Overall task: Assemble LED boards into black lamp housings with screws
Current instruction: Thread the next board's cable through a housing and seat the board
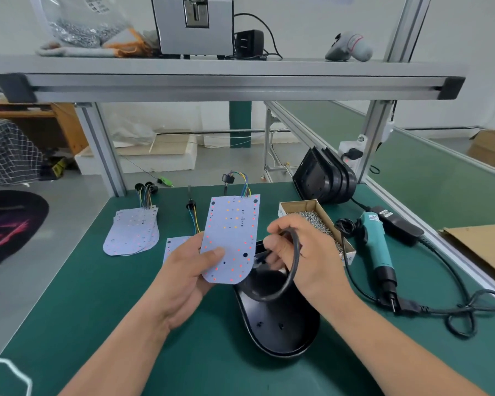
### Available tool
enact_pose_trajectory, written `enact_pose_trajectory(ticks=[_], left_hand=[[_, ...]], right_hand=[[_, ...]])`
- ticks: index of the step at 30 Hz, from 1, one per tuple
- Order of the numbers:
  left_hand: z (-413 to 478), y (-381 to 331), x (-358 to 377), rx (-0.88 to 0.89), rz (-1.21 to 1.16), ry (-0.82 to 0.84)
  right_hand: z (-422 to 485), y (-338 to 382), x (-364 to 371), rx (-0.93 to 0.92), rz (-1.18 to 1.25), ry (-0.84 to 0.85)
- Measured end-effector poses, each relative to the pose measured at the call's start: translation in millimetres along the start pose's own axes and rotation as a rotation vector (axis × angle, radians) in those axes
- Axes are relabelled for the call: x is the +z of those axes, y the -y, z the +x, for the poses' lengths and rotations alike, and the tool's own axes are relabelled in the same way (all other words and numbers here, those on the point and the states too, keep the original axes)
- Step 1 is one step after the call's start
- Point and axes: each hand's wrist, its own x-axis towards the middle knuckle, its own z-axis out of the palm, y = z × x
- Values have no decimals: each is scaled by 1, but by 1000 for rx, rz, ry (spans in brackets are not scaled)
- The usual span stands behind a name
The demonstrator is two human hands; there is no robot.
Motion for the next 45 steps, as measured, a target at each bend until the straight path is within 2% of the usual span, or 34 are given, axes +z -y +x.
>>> enact_pose_trajectory(ticks=[4, 8, 14, 19, 22, 28, 33, 37, 42, 45], left_hand=[[0, 1, 0, 5, -9, 20], [-1, 0, 1, 0, -72, 5], [-1, -2, 0, 8, -118, 43], [-1, -4, 3, 12, -111, 43], [-1, -4, 5, 14, -108, 37], [1, -1, 1, 46, -124, 31], [2, 2, 0, 35, -131, 43], [1, -1, 2, 47, -112, 50], [2, 0, 2, 43, -145, 58], [2, 1, 0, 37, -157, 51]], right_hand=[[3, 0, 5, -72, -204, 65], [3, -3, -3, -111, -418, 31], [5, -5, -4, -56, -315, 13], [9, -5, 5, -94, -296, -60], [11, -4, 7, -89, -272, -6], [12, -9, 0, -65, -437, 71], [9, -3, -2, -174, -563, 65], [13, -1, 1, -96, -520, 150], [13, -2, -1, -69, -440, 138], [12, -6, 0, -85, -483, 154]])
